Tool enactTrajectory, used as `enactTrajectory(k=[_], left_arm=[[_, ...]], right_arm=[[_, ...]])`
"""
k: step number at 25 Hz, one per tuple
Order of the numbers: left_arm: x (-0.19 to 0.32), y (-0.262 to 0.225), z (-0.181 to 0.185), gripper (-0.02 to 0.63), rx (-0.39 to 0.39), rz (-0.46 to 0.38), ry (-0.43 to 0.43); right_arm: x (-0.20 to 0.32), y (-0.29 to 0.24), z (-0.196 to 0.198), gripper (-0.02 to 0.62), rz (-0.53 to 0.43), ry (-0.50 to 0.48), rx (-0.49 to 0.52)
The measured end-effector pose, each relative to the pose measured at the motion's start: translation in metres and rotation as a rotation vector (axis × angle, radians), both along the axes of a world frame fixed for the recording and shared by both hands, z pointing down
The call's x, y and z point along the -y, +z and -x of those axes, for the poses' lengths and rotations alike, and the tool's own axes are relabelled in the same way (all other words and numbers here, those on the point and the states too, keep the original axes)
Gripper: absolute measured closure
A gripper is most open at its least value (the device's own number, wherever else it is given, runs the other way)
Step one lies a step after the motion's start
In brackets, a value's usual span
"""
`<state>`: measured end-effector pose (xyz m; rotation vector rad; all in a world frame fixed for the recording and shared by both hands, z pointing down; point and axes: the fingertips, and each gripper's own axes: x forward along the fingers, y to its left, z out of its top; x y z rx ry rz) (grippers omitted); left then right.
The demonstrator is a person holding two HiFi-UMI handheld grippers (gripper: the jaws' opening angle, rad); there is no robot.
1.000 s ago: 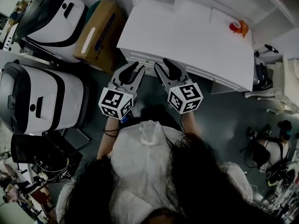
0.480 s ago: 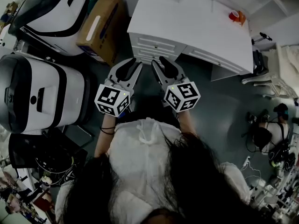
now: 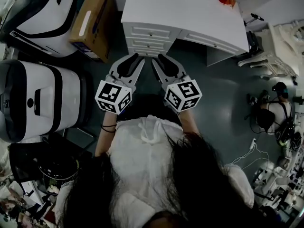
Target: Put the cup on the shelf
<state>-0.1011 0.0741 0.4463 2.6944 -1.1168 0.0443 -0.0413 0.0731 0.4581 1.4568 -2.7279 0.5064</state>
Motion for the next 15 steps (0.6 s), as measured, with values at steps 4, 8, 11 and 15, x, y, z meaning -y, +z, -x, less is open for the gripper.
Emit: enactTrajectory(k=[4,8,11,15], left_arm=[[-0.010,-0.002,-0.007,0.514,-0.010,-0.006,0.024],[-0.013,-0.007,-0.013,0.514,-0.020,-0.012,0.032],[-0.015,-0.010,-0.020,0.514,-0.020,-0.015,0.037],[-0.020,-0.014,-0.034,0.514,-0.025,-0.013,0.050]], right_arm=[[-0.011,-0.004,-0.004,0.476,-0.008,0.016,-0.014],[-0.018,-0.007,-0.007,0.477,-0.012,0.015,-0.024],[-0.022,-0.008,-0.011,0.479,-0.009,0.014,-0.024],[-0.029,-0.013,-0.023,0.482,-0.010,0.021,-0.030]])
